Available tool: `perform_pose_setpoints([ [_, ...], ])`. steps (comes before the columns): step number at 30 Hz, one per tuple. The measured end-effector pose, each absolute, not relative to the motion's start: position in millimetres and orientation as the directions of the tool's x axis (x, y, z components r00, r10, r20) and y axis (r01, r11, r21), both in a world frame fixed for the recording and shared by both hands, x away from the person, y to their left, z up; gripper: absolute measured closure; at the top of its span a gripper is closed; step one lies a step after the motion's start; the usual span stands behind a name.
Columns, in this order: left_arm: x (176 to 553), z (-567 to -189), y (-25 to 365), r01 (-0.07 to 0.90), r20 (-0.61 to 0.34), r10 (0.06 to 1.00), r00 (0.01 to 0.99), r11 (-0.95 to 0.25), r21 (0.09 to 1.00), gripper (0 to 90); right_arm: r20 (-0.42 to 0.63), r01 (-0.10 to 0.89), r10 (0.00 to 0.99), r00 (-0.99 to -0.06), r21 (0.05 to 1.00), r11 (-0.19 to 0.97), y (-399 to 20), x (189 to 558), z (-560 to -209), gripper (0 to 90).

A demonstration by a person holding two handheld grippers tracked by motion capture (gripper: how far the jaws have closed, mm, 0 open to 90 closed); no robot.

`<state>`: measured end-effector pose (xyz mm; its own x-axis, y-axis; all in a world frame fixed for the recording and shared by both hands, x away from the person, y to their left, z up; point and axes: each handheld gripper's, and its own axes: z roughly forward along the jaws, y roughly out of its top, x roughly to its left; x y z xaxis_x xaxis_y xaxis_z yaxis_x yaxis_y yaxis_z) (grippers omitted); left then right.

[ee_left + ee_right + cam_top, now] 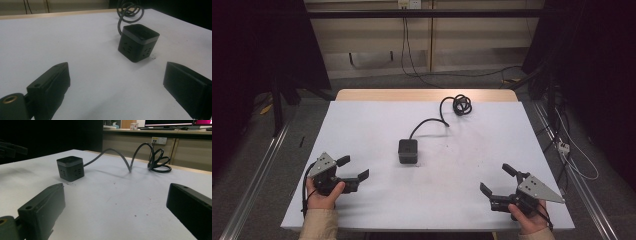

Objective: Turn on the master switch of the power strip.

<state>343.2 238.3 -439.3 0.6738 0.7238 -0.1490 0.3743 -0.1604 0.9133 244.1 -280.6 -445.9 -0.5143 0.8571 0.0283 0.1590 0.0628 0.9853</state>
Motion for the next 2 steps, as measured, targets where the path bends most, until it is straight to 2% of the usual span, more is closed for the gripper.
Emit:
perform_pose_setpoints([
  [2, 343.4, -439.4, 238.3, 0.374, -0.148, 0.725, 0.673, -0.16, 0.913, 6.8, 0.031, 0.161, 0.857, -0.514, 0.985, 0.061, -280.6, 244.2, -446.0, 1.5],
])
